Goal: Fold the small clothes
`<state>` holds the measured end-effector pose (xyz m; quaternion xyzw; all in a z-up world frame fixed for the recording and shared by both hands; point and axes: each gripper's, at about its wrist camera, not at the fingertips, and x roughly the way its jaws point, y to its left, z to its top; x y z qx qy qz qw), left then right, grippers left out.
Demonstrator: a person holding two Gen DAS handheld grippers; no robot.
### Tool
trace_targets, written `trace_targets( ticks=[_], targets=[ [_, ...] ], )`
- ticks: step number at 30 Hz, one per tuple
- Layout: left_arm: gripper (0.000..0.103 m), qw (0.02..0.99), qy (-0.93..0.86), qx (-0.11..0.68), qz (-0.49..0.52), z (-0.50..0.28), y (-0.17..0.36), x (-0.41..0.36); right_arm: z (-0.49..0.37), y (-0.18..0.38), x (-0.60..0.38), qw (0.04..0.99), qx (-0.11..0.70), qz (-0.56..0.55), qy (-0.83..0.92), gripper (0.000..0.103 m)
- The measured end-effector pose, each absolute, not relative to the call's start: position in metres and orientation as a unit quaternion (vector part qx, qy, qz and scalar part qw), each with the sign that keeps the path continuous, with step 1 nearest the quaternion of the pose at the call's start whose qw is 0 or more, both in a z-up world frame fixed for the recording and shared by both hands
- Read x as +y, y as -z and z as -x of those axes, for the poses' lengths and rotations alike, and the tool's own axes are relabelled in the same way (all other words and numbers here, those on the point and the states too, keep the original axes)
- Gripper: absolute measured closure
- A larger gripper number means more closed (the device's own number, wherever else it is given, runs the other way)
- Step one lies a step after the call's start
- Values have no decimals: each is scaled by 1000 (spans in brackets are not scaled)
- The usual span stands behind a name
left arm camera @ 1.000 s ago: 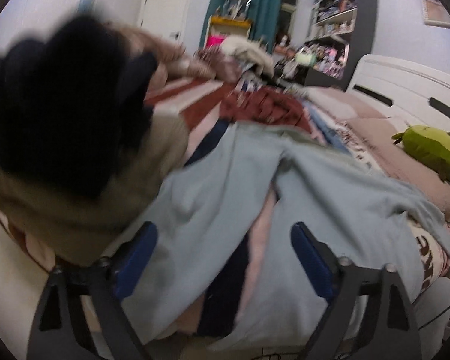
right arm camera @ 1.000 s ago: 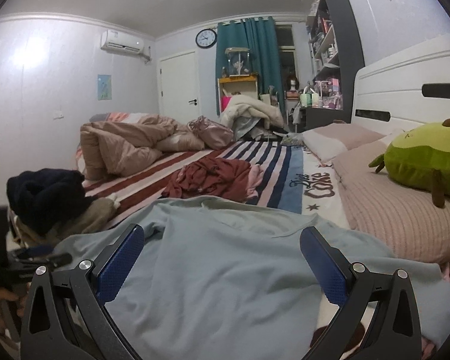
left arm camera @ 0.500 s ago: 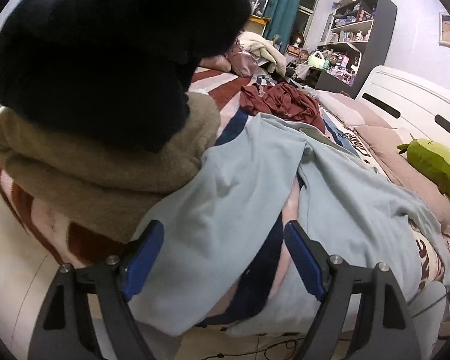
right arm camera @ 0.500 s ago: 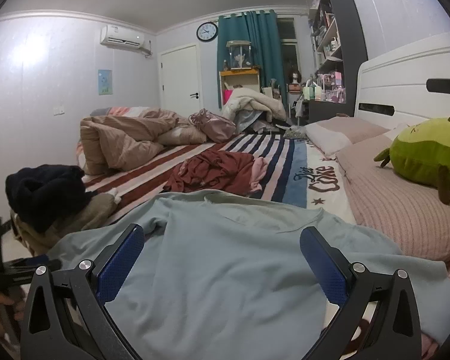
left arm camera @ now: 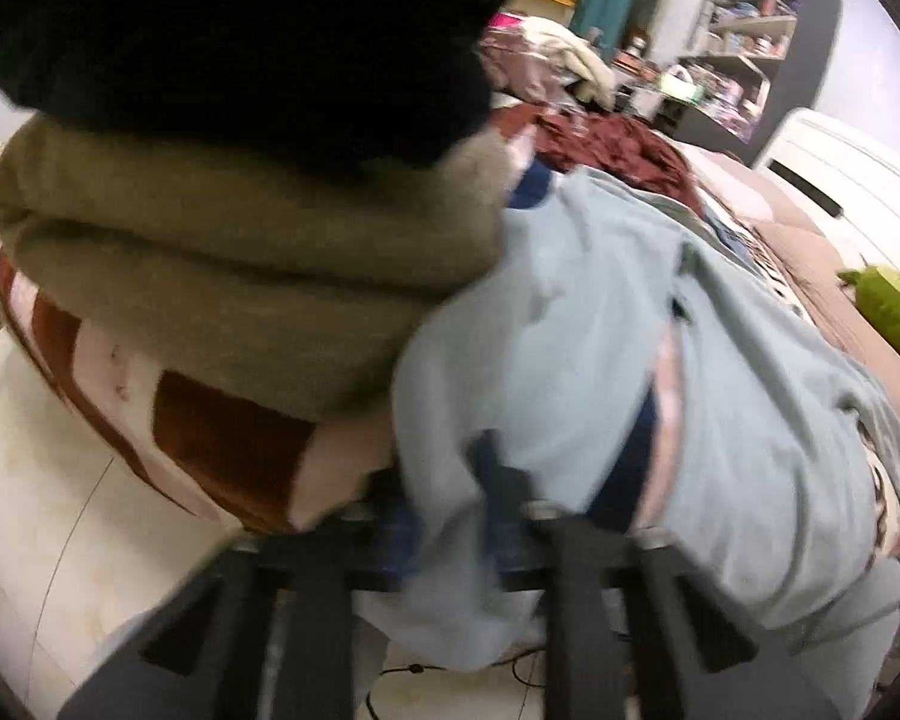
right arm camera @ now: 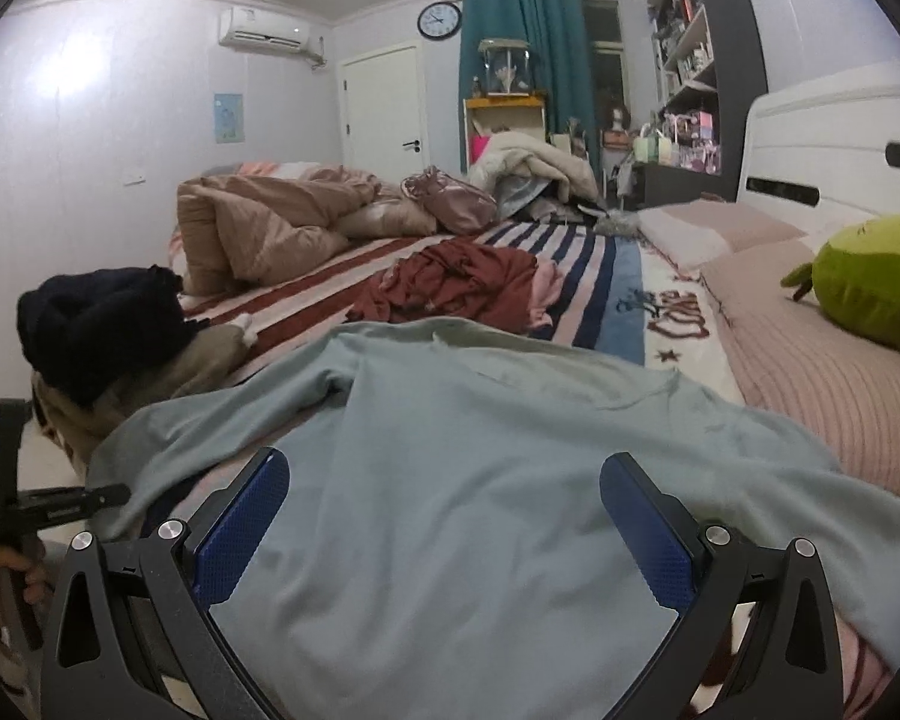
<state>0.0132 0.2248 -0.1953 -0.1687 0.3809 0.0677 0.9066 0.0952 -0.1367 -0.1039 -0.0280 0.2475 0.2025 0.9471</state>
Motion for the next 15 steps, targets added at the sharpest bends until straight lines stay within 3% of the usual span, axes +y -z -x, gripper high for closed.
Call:
trace_targets(
  ticks=[9, 15],
  targets=[
    [100, 950, -33, 281, 130, -27, 113, 178, -90, 104, -162, 950, 235, 2, -207, 0],
    [100, 970, 65, 224, 69, -64, 51, 105, -83, 107, -205, 956, 224, -21, -188, 0]
  ],
)
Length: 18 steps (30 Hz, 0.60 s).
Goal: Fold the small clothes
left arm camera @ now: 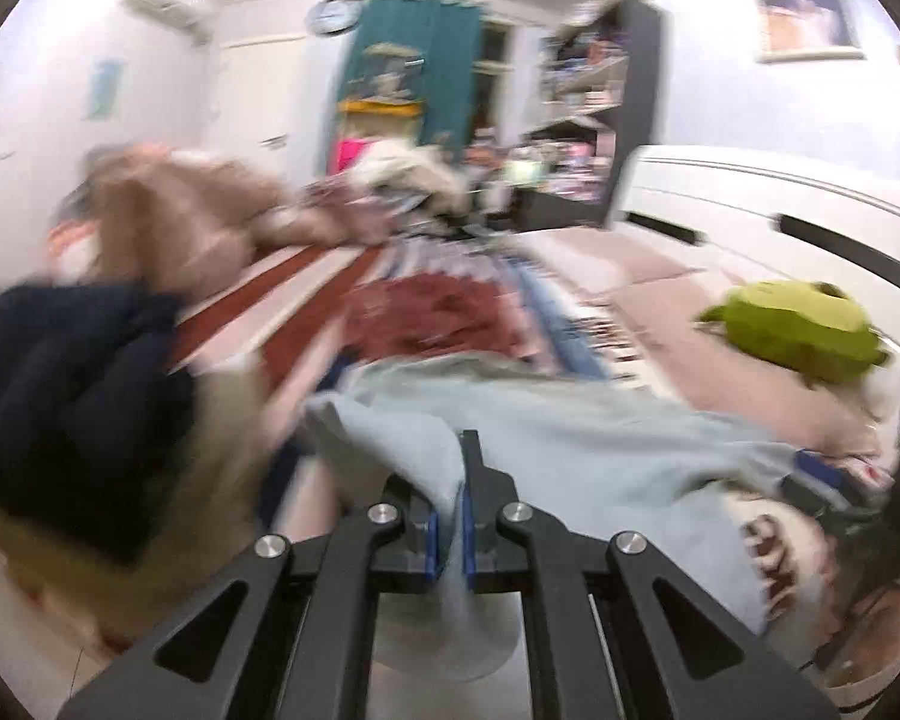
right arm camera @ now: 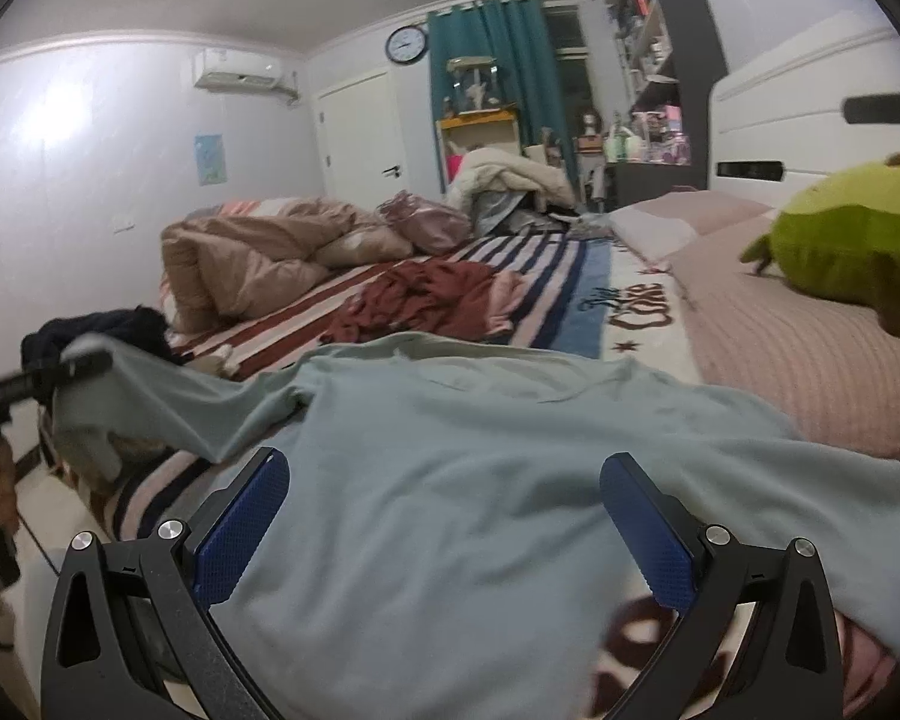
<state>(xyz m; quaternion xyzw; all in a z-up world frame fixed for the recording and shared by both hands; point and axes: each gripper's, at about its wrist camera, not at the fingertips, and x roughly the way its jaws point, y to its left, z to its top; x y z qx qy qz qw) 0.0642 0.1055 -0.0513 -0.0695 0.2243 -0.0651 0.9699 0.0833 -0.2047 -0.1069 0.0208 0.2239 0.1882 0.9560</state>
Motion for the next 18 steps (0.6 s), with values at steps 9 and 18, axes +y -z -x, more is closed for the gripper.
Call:
trace_targets(
  ticks=[9, 18],
  targets=[
    [99, 900, 269, 337, 70, -148, 104, -37, -70, 112, -288, 969, 214, -53, -114, 0],
    [53, 875, 301, 365, 102, -125, 126, -28, -80, 125, -299, 959, 249, -78, -111, 0]
  ],
)
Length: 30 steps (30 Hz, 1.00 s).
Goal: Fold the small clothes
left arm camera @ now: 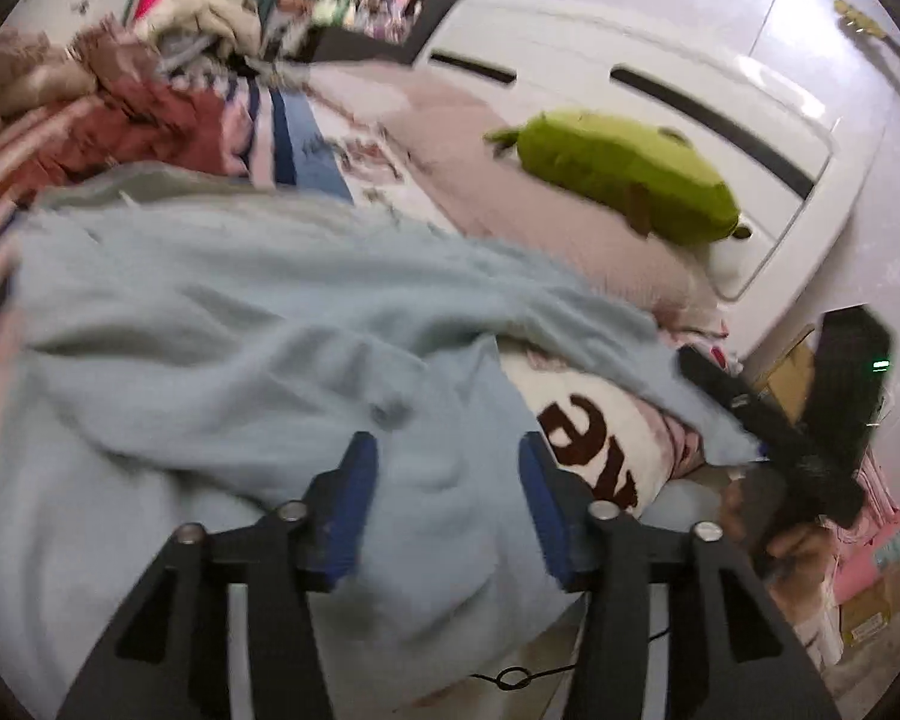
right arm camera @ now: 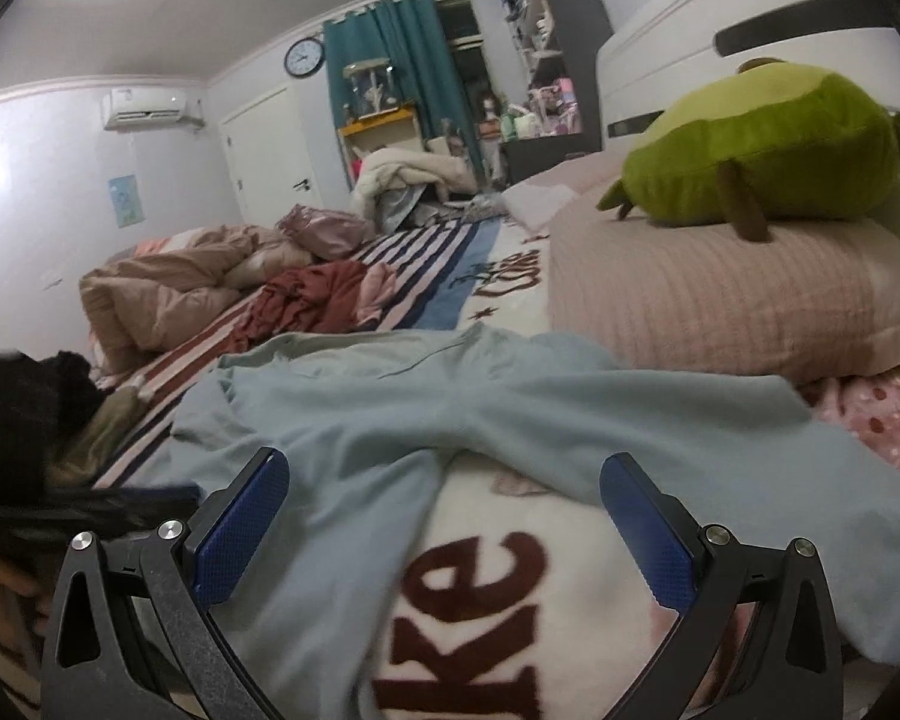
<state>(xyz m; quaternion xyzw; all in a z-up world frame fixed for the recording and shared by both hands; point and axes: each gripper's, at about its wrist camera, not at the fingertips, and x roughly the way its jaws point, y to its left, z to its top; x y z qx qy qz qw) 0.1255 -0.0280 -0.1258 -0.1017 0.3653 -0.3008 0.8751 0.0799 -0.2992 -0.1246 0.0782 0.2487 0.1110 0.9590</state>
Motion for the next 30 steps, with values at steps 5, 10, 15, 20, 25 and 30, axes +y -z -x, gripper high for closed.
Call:
trace_targets(
  ticks=[5, 10, 15, 20, 25, 30],
  targets=[
    [35, 921, 211, 309, 107, -91, 96, 43, -86, 128, -249, 945, 264, -59, -181, 0],
    [32, 943, 118, 294, 103, -76, 106, 92, -95, 139, -191, 919, 307, -42, -244, 0],
    [32, 938, 128, 288, 145, -71, 123, 121, -96, 162, -133, 894, 355, 43, -268, 4],
    [32, 938, 136, 283, 147, -77, 128, 119, -100, 180, -143, 899, 389, 121, -164, 63],
    [32, 941, 140, 272, 143, -89, 125, 121, -95, 171, -202, 903, 407, 34, -135, 100],
    [32, 942, 133, 280, 132, -108, 120, 125, -90, 172, -230, 885, 447, 70, -106, 100]
  ],
)
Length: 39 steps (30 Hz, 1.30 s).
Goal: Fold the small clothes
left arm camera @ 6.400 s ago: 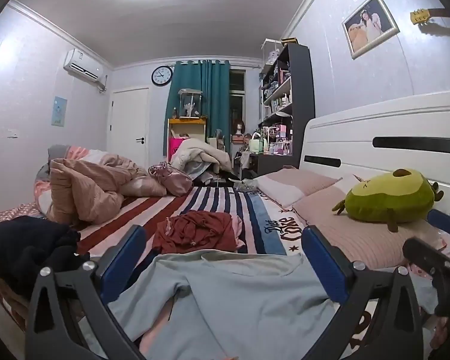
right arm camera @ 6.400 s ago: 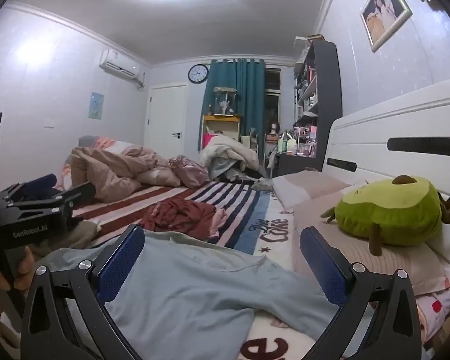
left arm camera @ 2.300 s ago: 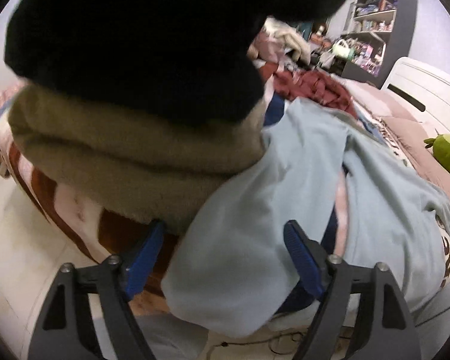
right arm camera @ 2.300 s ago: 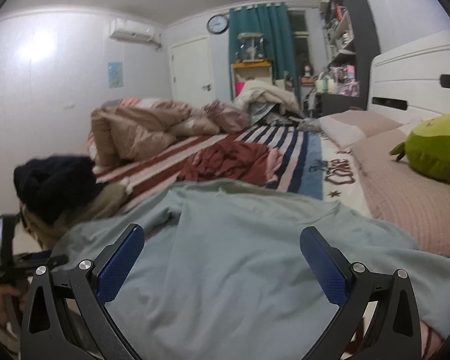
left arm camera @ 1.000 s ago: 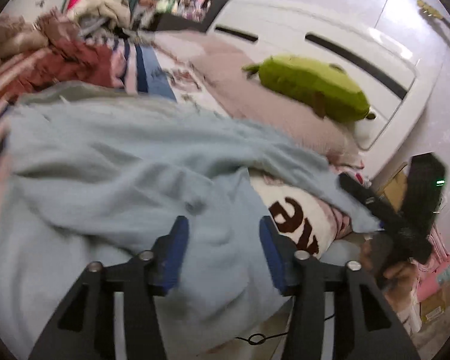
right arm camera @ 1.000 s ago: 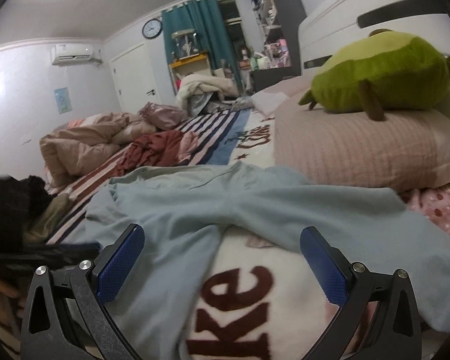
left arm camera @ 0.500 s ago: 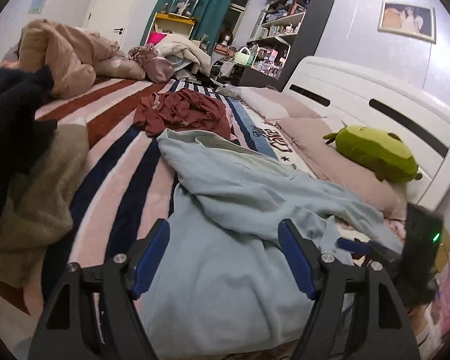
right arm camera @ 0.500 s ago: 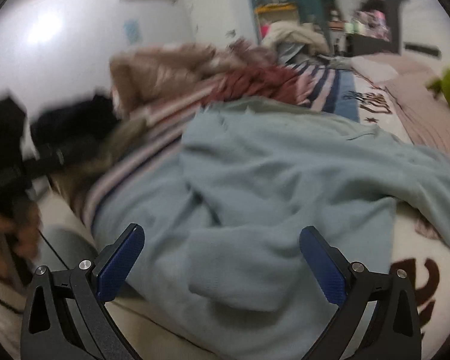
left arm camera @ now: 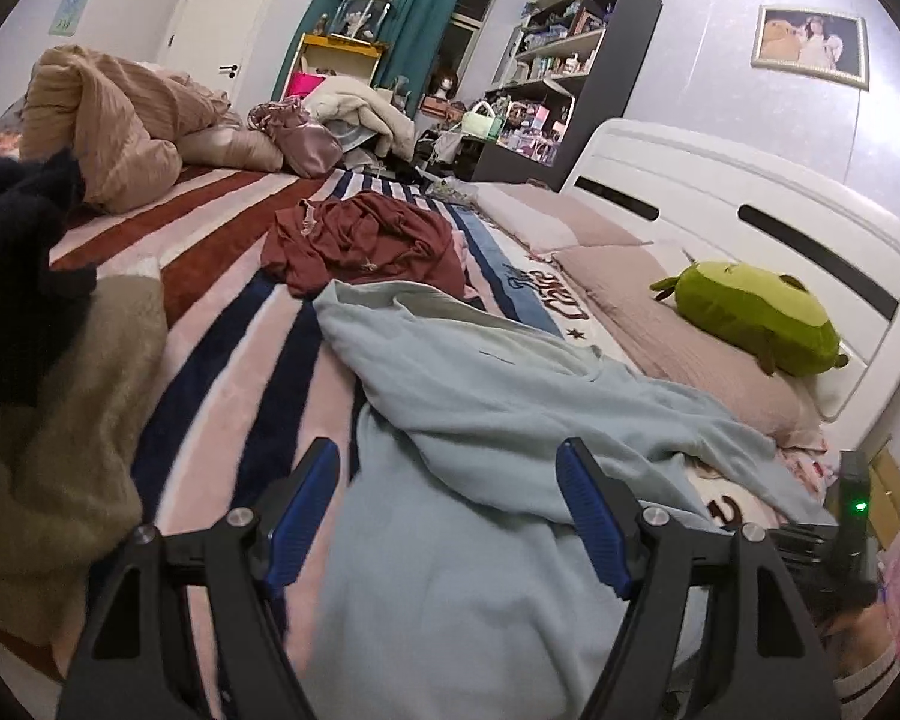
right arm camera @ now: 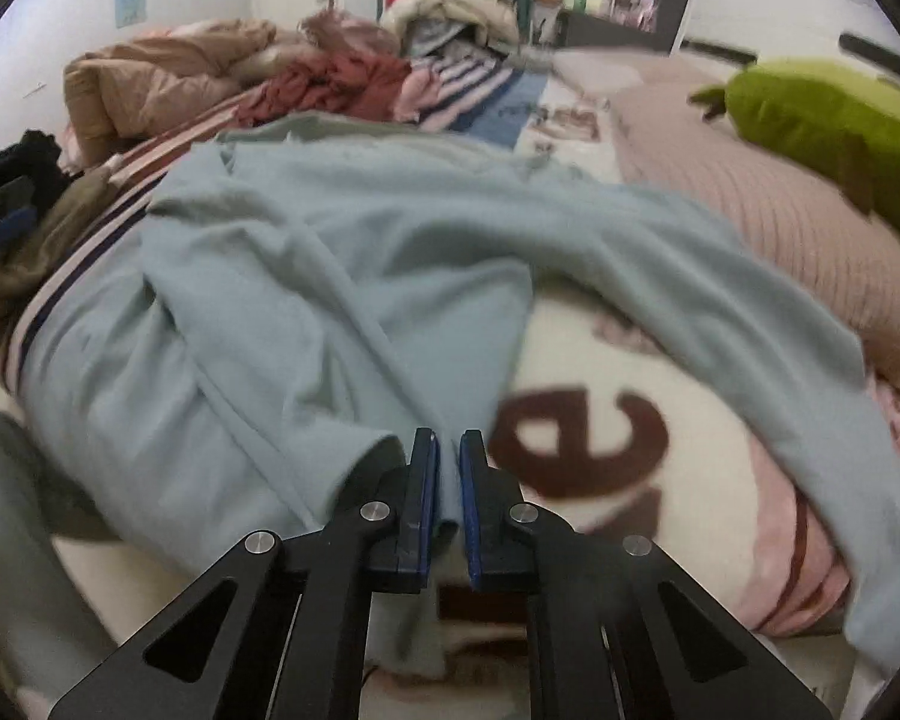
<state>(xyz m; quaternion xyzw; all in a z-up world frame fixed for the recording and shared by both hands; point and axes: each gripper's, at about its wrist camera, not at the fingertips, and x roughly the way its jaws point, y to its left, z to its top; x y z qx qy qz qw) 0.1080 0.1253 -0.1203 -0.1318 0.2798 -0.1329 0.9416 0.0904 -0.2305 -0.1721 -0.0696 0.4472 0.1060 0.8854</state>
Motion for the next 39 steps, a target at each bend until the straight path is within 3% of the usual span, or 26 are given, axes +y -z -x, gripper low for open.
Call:
trace_targets(
  ticks=[3, 4, 5, 6, 7, 14, 20, 22, 23, 24, 35, 37, 39],
  targets=[
    [32, 946, 112, 288, 96, -122, 116, 129, -97, 159, -241, 875, 464, 77, -113, 90],
    [32, 947, 108, 288, 88, -129, 114, 132, -102, 147, -240, 882, 450, 92, -107, 69],
    [30, 947, 109, 289, 87, -135, 113, 134, -108, 132, -237, 890, 430, 103, -114, 37],
    [27, 946, 111, 291, 88, -142, 113, 137, -114, 122, -231, 893, 416, 107, -134, 15],
    [26, 944, 114, 297, 88, -152, 114, 139, -123, 113, -223, 891, 409, 110, -164, 13],
    [26, 922, 137, 353, 82, -215, 133, 147, -228, 112, -138, 830, 425, 75, -353, 16],
    [26, 918, 130, 360, 107, -233, 151, 157, -281, 153, -60, 765, 479, 69, -426, 30],
    [26, 916, 136, 365, 94, -234, 155, 154, -288, 166, -46, 755, 493, 71, -427, 56],
    [26, 916, 137, 368, 87, -235, 157, 152, -292, 171, -43, 751, 499, 64, -427, 83],
    [26, 915, 137, 370, 82, -236, 158, 151, -298, 174, -42, 750, 501, 58, -428, 98],
    [26, 905, 148, 396, 53, -242, 171, 134, -311, 167, -96, 813, 477, 48, -331, 102],
    [29, 902, 153, 402, 46, -244, 175, 130, -314, 169, -108, 820, 481, 51, -307, 102],
    [39, 896, 159, 413, 38, -249, 180, 122, -315, 169, -116, 829, 482, 62, -277, 102]
  ],
)
